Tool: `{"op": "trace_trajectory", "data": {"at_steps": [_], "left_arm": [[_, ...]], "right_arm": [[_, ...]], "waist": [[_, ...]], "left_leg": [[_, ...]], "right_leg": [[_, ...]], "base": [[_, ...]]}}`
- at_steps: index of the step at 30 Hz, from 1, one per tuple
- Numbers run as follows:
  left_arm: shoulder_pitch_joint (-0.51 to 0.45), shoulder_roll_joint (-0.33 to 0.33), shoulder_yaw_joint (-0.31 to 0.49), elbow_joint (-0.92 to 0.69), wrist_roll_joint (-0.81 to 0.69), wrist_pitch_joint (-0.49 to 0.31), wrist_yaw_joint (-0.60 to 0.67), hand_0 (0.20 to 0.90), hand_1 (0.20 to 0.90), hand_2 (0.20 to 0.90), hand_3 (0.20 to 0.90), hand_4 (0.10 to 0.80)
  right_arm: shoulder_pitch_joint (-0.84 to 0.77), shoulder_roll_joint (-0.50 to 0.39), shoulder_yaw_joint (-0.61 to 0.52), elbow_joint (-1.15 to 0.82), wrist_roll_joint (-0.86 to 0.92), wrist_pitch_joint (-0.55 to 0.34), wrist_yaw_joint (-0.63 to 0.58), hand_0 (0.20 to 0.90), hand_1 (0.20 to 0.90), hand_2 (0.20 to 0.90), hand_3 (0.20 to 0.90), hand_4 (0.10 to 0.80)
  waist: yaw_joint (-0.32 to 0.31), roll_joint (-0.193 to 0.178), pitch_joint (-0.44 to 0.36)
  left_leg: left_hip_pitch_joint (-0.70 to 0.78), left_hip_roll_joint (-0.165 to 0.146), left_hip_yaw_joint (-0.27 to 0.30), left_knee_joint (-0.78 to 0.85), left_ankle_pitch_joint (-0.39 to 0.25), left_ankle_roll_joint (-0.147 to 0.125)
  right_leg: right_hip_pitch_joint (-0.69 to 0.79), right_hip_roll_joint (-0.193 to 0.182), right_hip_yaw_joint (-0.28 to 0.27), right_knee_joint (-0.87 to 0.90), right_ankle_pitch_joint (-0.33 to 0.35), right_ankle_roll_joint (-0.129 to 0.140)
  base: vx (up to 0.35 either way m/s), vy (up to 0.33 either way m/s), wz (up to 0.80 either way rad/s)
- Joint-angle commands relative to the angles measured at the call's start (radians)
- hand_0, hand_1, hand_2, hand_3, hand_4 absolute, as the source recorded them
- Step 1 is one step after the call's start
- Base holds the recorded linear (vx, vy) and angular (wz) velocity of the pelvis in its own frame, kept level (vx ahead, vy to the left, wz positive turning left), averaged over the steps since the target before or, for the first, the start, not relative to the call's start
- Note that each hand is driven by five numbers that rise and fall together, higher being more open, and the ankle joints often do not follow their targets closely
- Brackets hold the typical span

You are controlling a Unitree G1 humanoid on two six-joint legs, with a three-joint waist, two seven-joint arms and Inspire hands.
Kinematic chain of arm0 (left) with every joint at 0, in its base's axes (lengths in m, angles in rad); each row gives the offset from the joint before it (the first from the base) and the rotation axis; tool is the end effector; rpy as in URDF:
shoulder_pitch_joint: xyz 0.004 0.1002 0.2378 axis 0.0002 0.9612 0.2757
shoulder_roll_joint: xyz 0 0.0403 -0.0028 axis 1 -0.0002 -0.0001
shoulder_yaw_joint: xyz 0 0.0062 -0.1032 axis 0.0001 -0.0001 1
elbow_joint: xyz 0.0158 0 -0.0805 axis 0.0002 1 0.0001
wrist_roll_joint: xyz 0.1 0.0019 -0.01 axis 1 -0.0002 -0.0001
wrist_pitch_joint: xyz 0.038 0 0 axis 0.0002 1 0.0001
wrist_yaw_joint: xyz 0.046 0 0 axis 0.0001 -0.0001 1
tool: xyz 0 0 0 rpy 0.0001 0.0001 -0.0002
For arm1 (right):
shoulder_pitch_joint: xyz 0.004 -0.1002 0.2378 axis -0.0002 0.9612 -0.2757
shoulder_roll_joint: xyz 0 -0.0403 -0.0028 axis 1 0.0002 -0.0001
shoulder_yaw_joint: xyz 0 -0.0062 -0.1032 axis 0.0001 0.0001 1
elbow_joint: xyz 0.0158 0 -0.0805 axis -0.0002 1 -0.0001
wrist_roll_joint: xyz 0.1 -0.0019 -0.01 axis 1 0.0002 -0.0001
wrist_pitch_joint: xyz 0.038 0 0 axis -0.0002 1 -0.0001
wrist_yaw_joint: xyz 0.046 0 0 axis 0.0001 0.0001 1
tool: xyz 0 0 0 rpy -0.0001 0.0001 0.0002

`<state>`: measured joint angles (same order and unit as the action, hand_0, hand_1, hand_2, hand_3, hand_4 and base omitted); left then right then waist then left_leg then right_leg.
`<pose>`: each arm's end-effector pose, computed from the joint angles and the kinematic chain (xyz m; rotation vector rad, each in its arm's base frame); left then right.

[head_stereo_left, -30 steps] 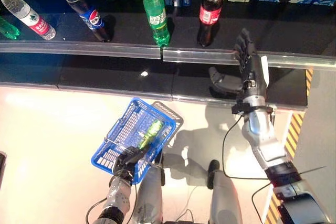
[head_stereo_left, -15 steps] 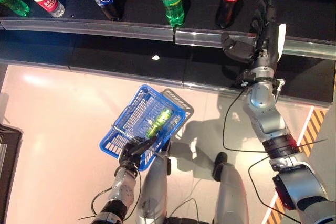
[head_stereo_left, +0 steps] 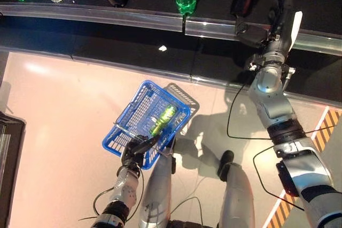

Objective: Pick up the drink and place into the basket.

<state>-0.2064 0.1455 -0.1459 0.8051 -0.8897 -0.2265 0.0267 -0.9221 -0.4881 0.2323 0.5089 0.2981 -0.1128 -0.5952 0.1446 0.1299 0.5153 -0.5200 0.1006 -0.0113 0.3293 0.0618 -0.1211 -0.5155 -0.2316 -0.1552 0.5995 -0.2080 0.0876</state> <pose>0.2083 0.1725 -0.0459 -0.6039 0.3978 0.2583 0.3391 -0.1746 0.2166 -0.1350 -0.5363 -0.4164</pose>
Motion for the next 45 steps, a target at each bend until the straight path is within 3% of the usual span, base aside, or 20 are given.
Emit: {"op": "trace_trajectory", "data": {"at_steps": [1,25,26,27,35,45], "left_arm": [[0.147,0.088,-0.075,0.020,0.000,0.003,0.016,0.300,0.300,0.300,0.200,0.100],[0.136,0.146,-0.110,-0.040,-0.039,0.038,0.041,0.300,0.300,0.300,0.200,0.100],[0.136,0.147,-0.111,-0.040,-0.040,0.038,0.039,0.300,0.300,0.300,0.200,0.100],[0.137,0.149,-0.111,-0.039,-0.042,0.037,0.035,0.300,0.300,0.300,0.200,0.100],[0.154,0.159,-0.112,-0.040,-0.054,0.029,0.019,0.300,0.300,0.300,0.200,0.100],[0.171,0.176,-0.105,-0.046,-0.058,0.038,-0.009,0.300,0.300,0.300,0.200,0.100]], "right_arm": [[-0.216,-0.086,0.011,-0.046,-0.001,-0.076,-0.025,0.900,0.900,0.900,0.900,0.800],[-0.463,-0.185,0.110,0.147,0.148,-0.051,-0.053,0.900,0.900,0.900,0.900,0.800],[-0.467,-0.187,0.111,0.162,0.157,-0.051,-0.054,0.648,0.648,0.648,0.606,0.506],[-0.475,-0.192,0.117,0.192,0.175,-0.047,-0.046,0.300,0.300,0.300,0.200,0.100],[-0.557,-0.211,0.168,0.353,0.278,-0.076,0.028,0.300,0.300,0.300,0.200,0.100],[-0.567,-0.207,0.166,0.362,0.306,-0.093,0.074,0.300,0.300,0.300,0.200,0.100]], "waist": [[0.032,-0.019,0.005],[0.064,-0.017,0.005],[0.065,-0.016,0.005],[0.067,-0.016,0.005],[0.089,-0.011,0.005],[0.103,-0.017,0.005]], "left_leg": [[-0.037,-0.044,-0.053,0.069,-0.016,0.061],[-0.072,-0.066,-0.055,0.036,-0.029,0.078],[-0.073,-0.066,-0.055,0.036,-0.029,0.078],[-0.073,-0.066,-0.056,0.034,-0.028,0.078],[-0.056,-0.072,-0.064,0.013,-0.023,0.078],[-0.031,-0.073,-0.063,0.006,-0.026,0.079]], "right_leg": [[0.021,-0.008,-0.027,-0.150,0.156,-0.037],[-0.019,-0.019,-0.040,-0.175,0.177,-0.021],[-0.019,-0.020,-0.041,-0.176,0.177,-0.020],[-0.018,-0.021,-0.042,-0.178,0.178,-0.020],[0.001,-0.028,-0.060,-0.189,0.177,-0.022],[0.033,-0.036,-0.078,-0.200,0.178,-0.018]], "base": [[0.000,0.000,0.00],[0.002,0.001,0.01],[0.000,0.002,0.03],[0.000,0.005,0.05],[0.008,0.011,0.07],[0.001,-0.002,0.00]]}}
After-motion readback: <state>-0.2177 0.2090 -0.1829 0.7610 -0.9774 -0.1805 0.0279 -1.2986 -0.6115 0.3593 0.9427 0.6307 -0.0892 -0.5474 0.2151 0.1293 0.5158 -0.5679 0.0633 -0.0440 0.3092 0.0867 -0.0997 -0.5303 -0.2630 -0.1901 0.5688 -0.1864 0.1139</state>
